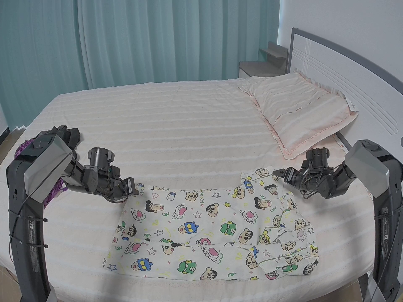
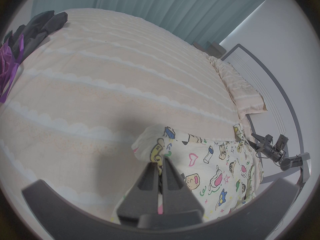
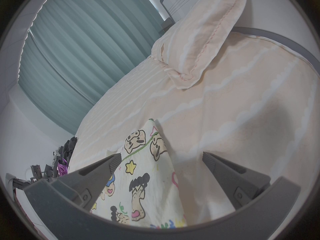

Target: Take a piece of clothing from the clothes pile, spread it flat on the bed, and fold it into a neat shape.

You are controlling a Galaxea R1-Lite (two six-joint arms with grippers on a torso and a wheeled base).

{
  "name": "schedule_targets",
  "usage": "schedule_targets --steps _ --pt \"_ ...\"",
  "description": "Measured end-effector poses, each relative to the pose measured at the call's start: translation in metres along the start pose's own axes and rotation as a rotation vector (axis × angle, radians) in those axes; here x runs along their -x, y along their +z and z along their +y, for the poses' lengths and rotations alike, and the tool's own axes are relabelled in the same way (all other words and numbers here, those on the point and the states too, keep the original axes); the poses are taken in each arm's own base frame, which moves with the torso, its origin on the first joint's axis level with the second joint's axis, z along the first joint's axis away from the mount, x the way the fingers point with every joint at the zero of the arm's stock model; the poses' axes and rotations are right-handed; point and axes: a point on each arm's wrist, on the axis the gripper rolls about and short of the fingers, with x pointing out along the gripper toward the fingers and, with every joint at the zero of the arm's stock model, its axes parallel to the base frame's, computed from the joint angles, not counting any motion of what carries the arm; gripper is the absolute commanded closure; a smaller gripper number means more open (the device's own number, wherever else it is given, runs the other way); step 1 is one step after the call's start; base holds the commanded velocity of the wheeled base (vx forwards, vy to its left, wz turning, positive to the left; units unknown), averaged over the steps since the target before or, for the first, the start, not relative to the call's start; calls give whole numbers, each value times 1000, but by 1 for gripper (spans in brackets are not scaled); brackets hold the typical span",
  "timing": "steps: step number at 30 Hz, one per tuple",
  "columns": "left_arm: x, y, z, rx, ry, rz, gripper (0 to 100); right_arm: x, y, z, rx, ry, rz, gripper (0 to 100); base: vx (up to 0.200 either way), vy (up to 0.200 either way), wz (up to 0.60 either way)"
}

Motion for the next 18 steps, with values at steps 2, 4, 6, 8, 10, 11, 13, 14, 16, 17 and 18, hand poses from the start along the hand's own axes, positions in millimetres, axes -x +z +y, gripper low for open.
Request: schedule_targets --steps 2,4,6,8,10,11,13,14,16,17,18 --pt "1 0 -1 0 -1 1 100 -8 -4 2 11 8 5 0 0 0 0" --pt "1 0 -1 0 0 1 100 -14 -7 7 22 20 9 0 0 0 0" --pt "2 -1 -1 1 0 1 100 -18 -10 10 31 33 13 0 0 0 0" --pt "2 -1 -1 1 0 1 100 -20 -13 14 38 48 19 0 0 0 0" --pt "2 -1 -2 0 -1 1 100 -22 -16 19 44 59 25 0 0 0 0" --pt "2 -1 -2 0 -1 1 100 -22 -18 21 48 65 30 0 0 0 0" --pt "2 -1 -2 1 -1 1 100 -23 -22 25 55 76 39 0 0 0 0" --pt "2 -1 -2 1 -1 1 100 -23 -23 26 56 79 43 0 0 0 0" --pt "2 -1 -2 1 0 1 100 -24 -24 26 56 82 53 100 0 0 0" --pt "2 -1 -1 2 0 1 100 -24 -24 25 55 81 54 100 0 0 0" --pt "2 -1 -1 4 1 2 100 -23 -24 25 54 81 55 100 0 0 0"
